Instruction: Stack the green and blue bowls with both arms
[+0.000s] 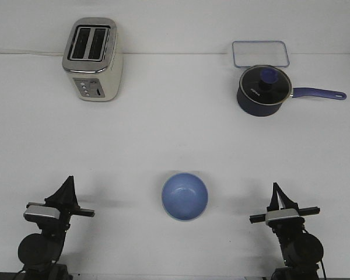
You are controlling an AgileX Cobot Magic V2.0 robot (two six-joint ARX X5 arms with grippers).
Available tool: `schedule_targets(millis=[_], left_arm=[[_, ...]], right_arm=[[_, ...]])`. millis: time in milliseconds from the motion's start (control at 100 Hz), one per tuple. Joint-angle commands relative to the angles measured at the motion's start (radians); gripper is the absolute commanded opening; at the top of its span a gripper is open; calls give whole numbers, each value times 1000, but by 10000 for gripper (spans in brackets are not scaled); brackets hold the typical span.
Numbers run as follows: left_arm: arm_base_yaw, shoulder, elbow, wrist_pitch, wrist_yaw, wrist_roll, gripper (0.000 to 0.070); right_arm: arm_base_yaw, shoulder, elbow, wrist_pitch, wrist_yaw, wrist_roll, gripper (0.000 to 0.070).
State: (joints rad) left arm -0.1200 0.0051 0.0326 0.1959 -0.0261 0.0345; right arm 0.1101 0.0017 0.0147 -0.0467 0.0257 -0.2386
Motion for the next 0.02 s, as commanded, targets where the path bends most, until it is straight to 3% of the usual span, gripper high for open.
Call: schedule_targets(millis=[0, 10], left_arm=[[0, -2, -19, 14, 0, -5, 15], [0, -2, -19, 14, 0, -5, 15]], right_arm=[[2, 0, -2, 11, 0, 6, 0], [2, 0, -2, 11, 0, 6, 0]])
